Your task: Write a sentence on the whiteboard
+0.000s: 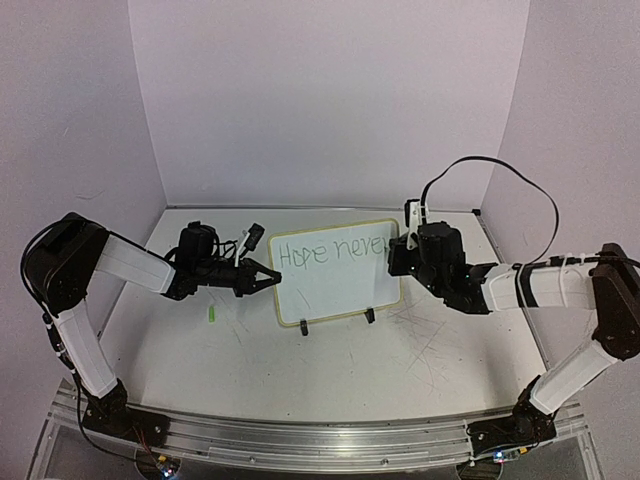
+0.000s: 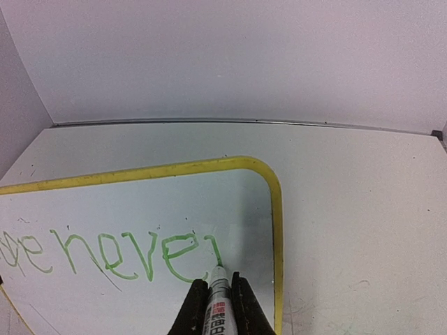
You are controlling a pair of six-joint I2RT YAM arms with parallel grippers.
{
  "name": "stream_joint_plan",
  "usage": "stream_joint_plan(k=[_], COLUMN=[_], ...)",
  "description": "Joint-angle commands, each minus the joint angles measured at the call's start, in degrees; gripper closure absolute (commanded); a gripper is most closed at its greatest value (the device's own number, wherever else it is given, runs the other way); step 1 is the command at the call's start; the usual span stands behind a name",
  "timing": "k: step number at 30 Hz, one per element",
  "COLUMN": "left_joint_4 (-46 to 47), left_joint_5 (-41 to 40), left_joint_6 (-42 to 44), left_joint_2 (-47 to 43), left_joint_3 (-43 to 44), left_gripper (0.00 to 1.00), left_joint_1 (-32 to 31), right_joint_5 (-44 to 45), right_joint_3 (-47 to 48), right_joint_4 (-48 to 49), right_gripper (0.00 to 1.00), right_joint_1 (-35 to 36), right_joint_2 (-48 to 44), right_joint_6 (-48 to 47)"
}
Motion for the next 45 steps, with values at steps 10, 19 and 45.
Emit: stream_joint_plan(k=[10, 19, 45], left_joint_4=[-4.25, -4.26, -4.7], left_joint_5=[-8.58, -8.69, -11.94], left_joint_6=[5.45, 5.45, 5.45], left_joint_2=[0.69, 0.65, -0.22], left_joint_3=[0.56, 0.56, 0.55], left_gripper=[1.0, 1.0, 1.0], left_joint_1=[0.48, 0.49, 0.45], right_joint_5=[2.95, 4.84, -10.56], right_joint_3=[3.82, 3.9, -5.46], right_joint_4=[2.06, 2.24, -4.44], right_gripper=[1.0, 1.0, 1.0], right_joint_1=[-0.32, -0.67, 6.38], right_joint_2=[0.82, 0.52, -12.42], right_joint_6=[-1.86, -1.43, -2.77])
